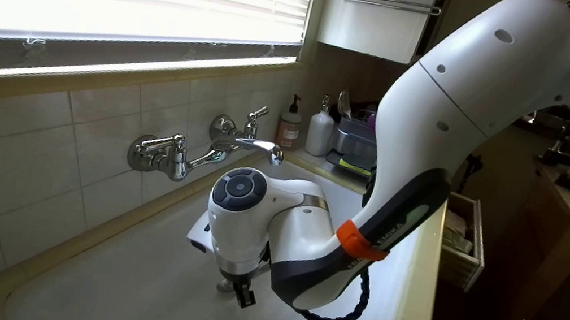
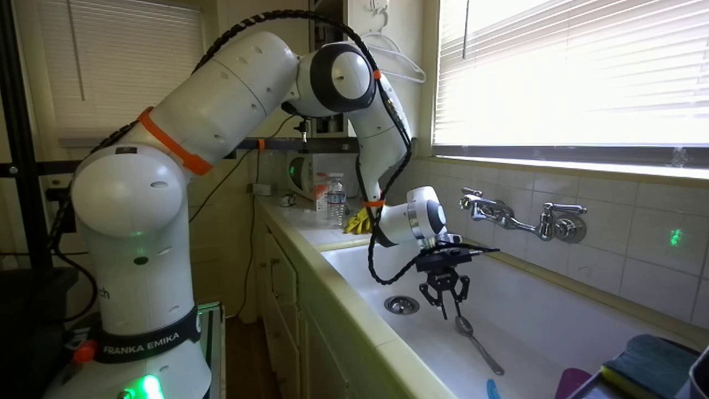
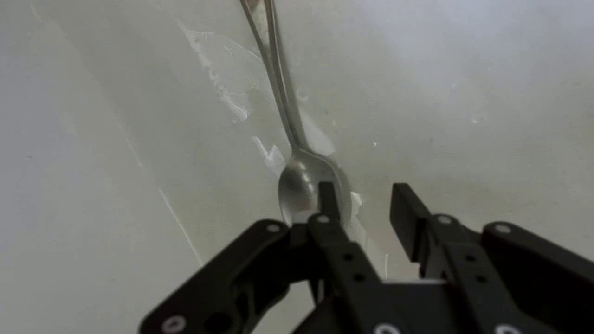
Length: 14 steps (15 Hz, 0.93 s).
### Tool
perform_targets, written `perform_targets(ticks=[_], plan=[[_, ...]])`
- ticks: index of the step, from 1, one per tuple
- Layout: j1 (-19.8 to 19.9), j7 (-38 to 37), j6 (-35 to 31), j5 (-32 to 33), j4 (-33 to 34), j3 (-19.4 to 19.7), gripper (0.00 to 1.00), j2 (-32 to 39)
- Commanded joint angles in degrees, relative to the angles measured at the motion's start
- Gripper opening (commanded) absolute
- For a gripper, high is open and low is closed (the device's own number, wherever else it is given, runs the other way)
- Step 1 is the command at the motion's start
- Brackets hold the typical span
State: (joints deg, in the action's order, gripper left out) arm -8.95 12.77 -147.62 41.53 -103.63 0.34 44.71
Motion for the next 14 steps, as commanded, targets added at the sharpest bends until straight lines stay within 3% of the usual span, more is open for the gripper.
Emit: perform_targets(ticks=[1, 5, 9, 14], plan=[[1.2, 1.9, -0.2, -1.7, 0.5, -1.3, 0.46, 0.6], [1.5, 2.0, 1.6, -4.7, -0.7, -2.6, 0.8, -1.1], [0.9, 0.5, 2.6, -8.1, -2.0, -2.4, 1.0, -2.8], [0.8, -2.7, 5.9, -16.0, -3.6, -2.4, 1.0, -6.1]])
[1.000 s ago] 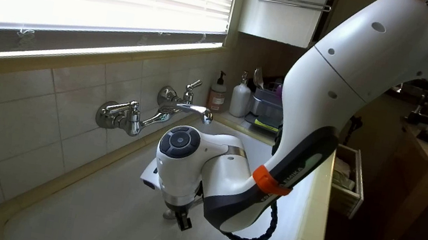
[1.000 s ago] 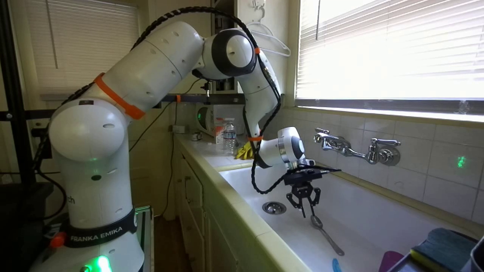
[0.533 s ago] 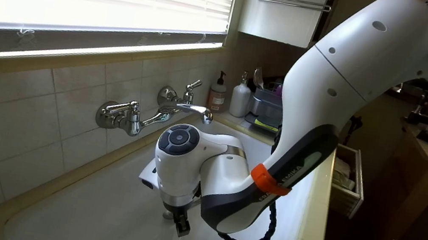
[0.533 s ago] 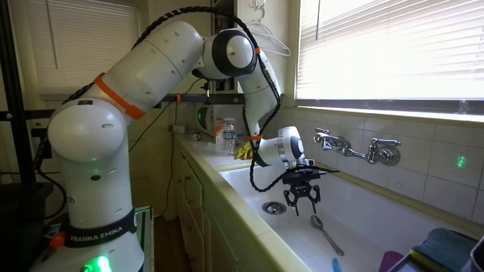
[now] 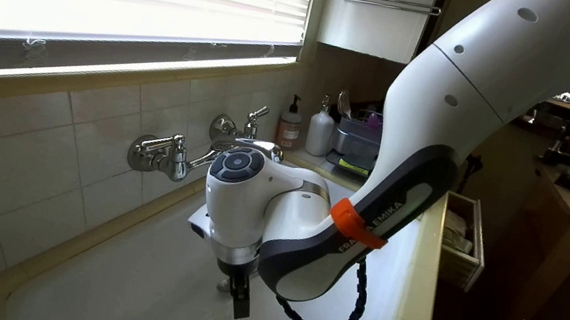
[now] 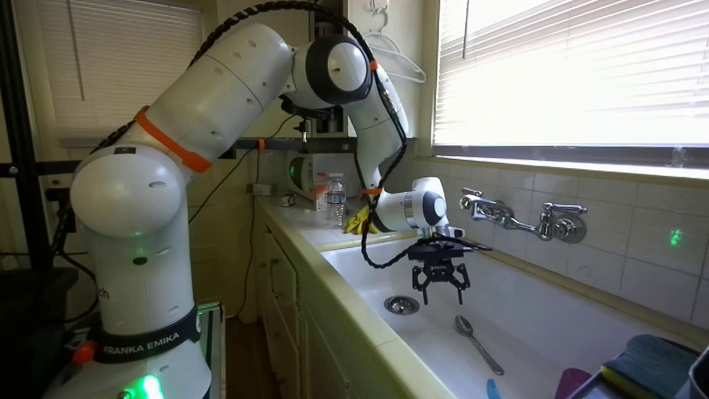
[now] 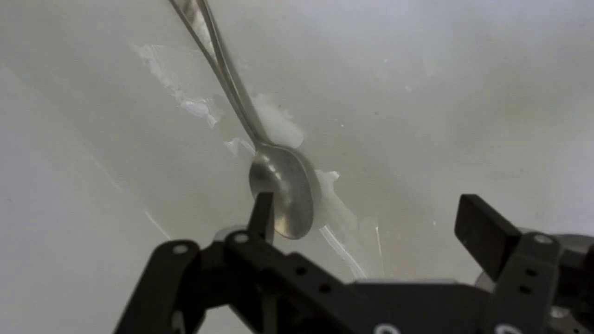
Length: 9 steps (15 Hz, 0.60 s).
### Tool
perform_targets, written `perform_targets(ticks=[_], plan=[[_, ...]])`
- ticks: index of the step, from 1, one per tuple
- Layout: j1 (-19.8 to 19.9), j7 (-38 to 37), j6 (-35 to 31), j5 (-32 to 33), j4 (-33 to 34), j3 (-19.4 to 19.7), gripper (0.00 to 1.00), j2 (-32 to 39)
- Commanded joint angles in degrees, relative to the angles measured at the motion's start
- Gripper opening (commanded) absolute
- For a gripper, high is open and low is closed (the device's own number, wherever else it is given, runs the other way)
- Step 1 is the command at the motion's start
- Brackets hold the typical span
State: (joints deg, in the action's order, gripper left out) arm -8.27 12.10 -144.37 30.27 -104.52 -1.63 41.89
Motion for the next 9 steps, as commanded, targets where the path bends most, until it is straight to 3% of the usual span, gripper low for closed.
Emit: perform_targets(ticks=[1, 9], plan=[[0.6, -2.6, 3.5, -7.0, -3.0, -1.0, 1.0, -4.0], [-0.2, -16.6, 3.1, -19.3, -7.2, -0.2, 1.0, -9.1]])
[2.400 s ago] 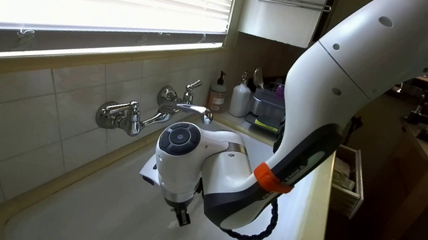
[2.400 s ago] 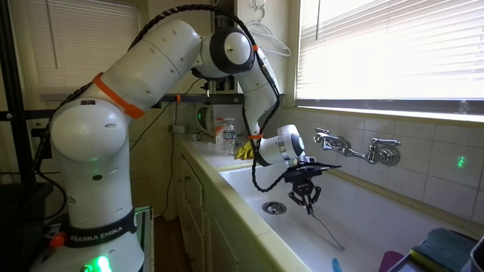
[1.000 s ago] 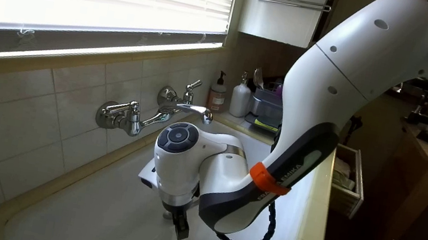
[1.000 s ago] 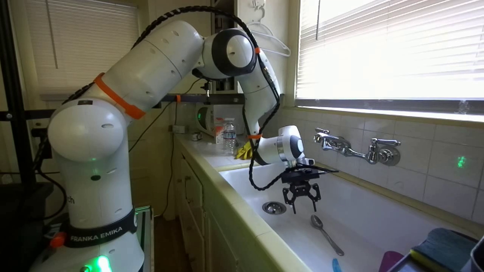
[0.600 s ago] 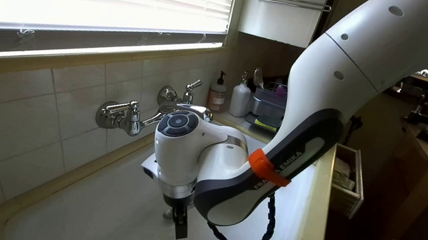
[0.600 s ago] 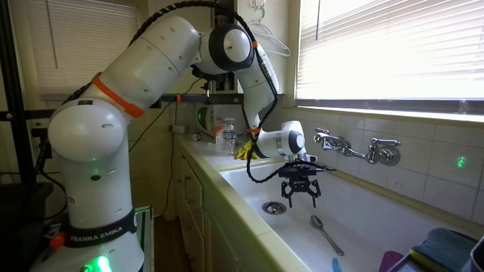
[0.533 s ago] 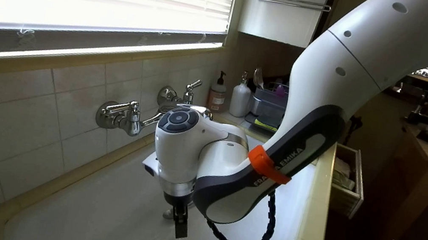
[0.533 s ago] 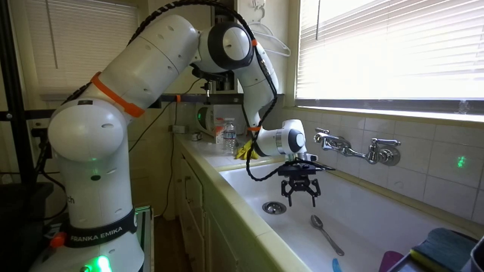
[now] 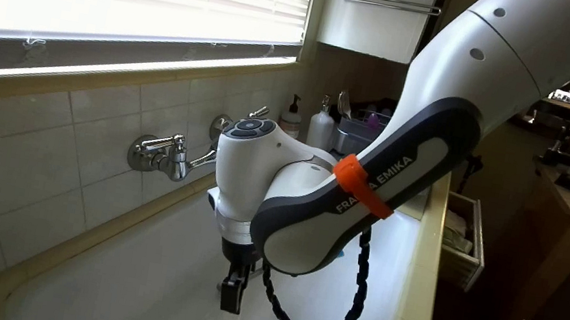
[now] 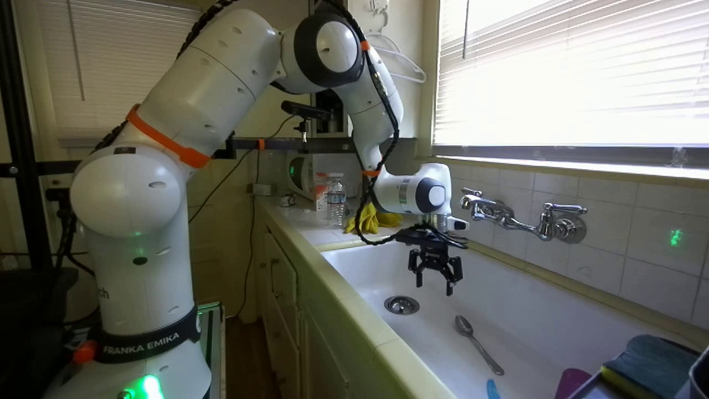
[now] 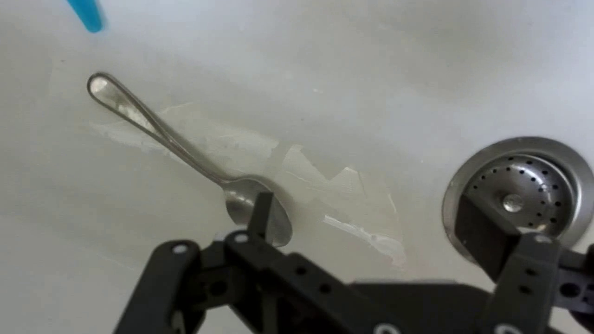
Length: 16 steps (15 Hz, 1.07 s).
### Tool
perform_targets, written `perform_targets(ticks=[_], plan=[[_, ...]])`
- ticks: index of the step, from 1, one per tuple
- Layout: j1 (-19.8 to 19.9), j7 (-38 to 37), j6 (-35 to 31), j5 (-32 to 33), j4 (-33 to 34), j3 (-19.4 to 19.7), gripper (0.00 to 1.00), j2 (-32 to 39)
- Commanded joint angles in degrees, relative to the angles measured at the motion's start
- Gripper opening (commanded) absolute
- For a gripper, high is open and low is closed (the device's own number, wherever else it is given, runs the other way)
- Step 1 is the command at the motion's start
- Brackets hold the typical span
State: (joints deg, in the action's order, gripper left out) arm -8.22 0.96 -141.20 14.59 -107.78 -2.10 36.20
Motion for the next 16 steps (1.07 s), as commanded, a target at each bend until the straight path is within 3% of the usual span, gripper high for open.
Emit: perform_targets(ticks=[1, 8, 16], plan=[[-0.6, -7.8, -0.2, -4.3, -5.1, 0.8, 1.0, -4.4], [-0.6, -18.9, 2.0, -9.0, -12.9, 2.3, 1.0, -11.9], [-0.2, -23.4, 11.9, -9.6, -17.0, 2.6, 1.0, -17.5]])
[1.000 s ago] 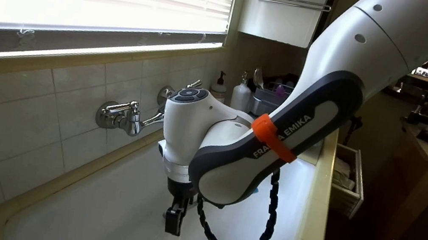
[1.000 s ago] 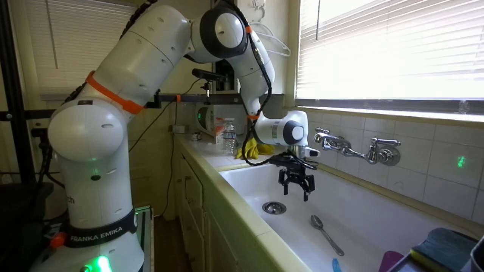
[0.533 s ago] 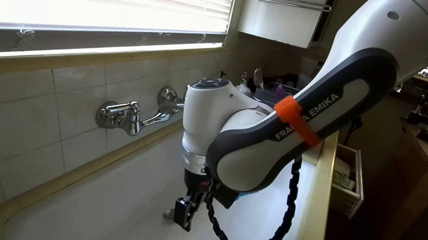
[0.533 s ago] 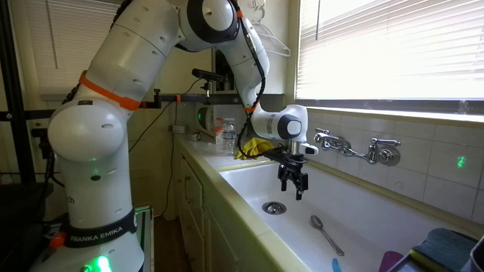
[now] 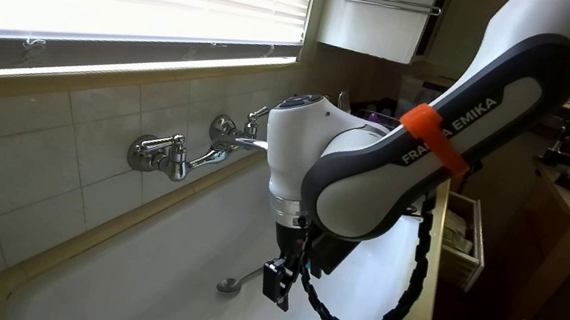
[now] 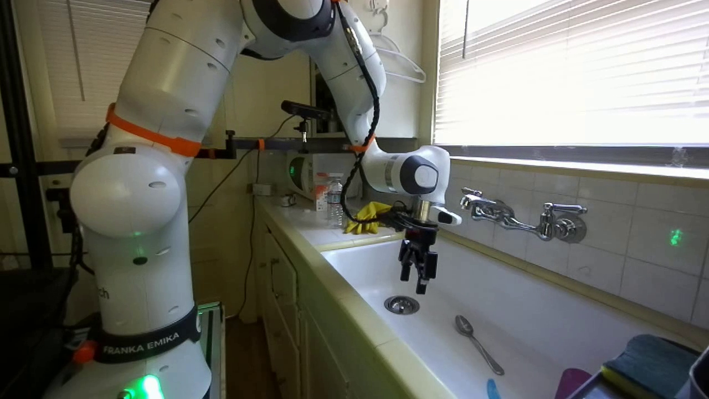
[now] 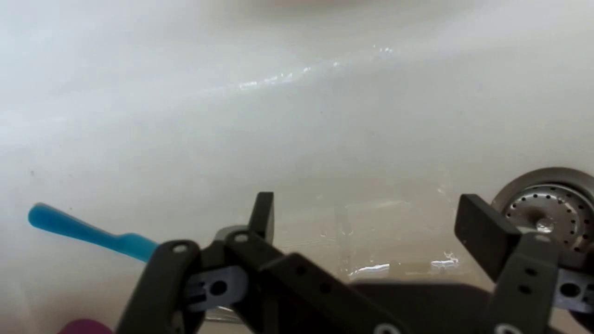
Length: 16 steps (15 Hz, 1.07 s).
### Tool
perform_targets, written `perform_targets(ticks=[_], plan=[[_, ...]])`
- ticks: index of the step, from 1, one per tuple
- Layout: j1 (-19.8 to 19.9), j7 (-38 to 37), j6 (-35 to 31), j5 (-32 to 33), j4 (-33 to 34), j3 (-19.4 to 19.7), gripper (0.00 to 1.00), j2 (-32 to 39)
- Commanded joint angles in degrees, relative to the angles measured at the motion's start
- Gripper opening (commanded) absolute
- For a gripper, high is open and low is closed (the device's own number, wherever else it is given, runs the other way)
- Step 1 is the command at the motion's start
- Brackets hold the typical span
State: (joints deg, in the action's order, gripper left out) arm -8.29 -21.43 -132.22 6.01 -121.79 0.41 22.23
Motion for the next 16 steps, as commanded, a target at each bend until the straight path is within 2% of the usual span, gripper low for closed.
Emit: perform_targets(ticks=[1, 8, 16], plan=[[0.0, -0.8, 4.2, -0.9, -3.3, 0.0, 1.0, -4.2], [1.4, 2.3, 14.1, 1.5, -4.7, 0.2, 1.0, -9.8], [4.3, 6.3, 17.9, 5.4, -7.0, 0.8, 1.0, -16.3]])
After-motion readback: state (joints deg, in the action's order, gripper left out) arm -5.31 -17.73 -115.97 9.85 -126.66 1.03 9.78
